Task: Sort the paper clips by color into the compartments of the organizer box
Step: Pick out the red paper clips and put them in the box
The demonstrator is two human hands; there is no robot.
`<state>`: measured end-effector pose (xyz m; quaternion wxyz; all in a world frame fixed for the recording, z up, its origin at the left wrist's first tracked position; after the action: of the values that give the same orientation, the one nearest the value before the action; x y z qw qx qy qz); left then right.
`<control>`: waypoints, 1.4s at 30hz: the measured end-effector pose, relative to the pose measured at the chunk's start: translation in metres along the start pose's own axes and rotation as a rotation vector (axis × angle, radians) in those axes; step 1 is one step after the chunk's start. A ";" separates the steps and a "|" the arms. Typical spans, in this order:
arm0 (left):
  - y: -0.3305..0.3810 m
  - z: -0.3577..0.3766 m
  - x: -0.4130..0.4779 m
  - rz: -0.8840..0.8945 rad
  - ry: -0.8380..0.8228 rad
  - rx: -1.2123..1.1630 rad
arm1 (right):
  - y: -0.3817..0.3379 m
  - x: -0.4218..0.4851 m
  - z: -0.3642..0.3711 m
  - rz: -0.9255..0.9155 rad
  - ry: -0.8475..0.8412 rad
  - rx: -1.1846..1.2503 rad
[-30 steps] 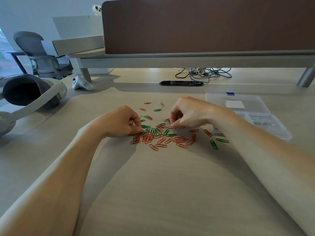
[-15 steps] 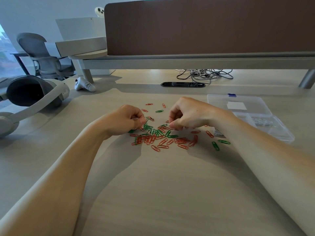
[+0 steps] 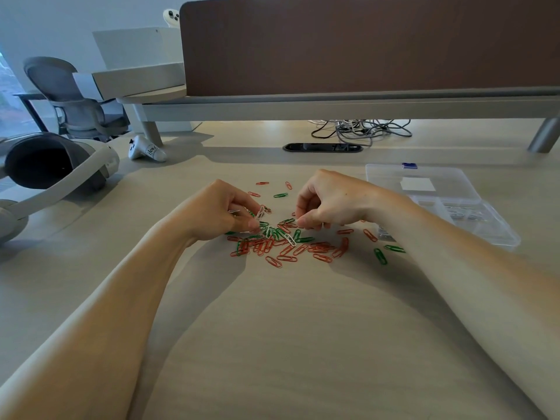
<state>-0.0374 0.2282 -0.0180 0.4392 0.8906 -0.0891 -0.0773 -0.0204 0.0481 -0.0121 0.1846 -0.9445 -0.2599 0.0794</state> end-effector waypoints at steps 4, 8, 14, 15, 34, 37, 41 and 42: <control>0.001 -0.001 0.001 0.007 0.031 -0.007 | -0.001 0.001 0.000 0.009 0.006 0.043; 0.001 0.000 0.001 0.018 0.031 -0.027 | -0.003 0.001 0.004 0.021 -0.034 0.081; 0.001 0.000 0.002 0.037 0.059 -0.023 | -0.011 0.000 0.008 0.049 -0.059 0.031; 0.001 0.000 0.002 0.039 0.066 -0.021 | -0.013 0.001 0.009 0.053 -0.064 0.015; 0.005 0.007 -0.001 0.054 0.042 -0.073 | -0.022 0.001 0.014 0.056 -0.041 -0.224; 0.007 0.009 -0.002 0.059 0.026 -0.082 | -0.018 0.000 0.010 0.068 -0.040 -0.110; 0.013 0.014 -0.003 0.077 0.007 -0.125 | -0.011 -0.006 0.002 0.087 -0.011 0.083; 0.016 0.016 -0.004 0.082 0.013 -0.144 | -0.008 -0.008 -0.001 0.085 0.001 0.090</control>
<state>-0.0457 0.2074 -0.0144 0.5053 0.8529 -0.1168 -0.0598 -0.0307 0.0501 -0.0073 0.2234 -0.9455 -0.2158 0.0982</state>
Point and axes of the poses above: each hand's wrist, its own x-axis towards the middle knuckle, its own z-axis out of the palm, y = z × x, the point moved 5 cm from there along x, towards the middle knuckle, and after that the axes turned 11 degrees about -x, right-handed, at the moved point
